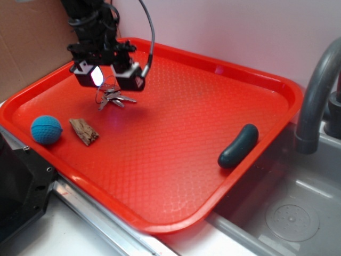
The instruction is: Grab the silver keys.
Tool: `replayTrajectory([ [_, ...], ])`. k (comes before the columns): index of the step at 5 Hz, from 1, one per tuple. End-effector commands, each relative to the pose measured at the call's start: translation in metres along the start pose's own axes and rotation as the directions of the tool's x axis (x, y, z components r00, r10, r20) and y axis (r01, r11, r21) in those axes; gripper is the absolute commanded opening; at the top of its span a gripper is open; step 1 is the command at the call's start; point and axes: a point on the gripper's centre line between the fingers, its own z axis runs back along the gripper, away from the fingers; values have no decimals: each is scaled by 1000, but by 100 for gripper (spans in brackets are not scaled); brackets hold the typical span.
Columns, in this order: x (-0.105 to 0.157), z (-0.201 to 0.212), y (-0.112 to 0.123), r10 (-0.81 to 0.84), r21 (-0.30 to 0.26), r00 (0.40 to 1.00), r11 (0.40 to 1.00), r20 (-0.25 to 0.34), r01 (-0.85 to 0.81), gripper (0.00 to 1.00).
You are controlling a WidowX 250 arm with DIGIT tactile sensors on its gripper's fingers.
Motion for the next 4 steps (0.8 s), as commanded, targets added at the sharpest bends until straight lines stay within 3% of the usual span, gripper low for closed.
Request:
replayTrajectory([
  [1, 1, -4, 7, -33, 73, 999, 997, 38, 30, 0],
  [4, 5, -4, 5, -90, 69, 996, 994, 23, 88, 0],
])
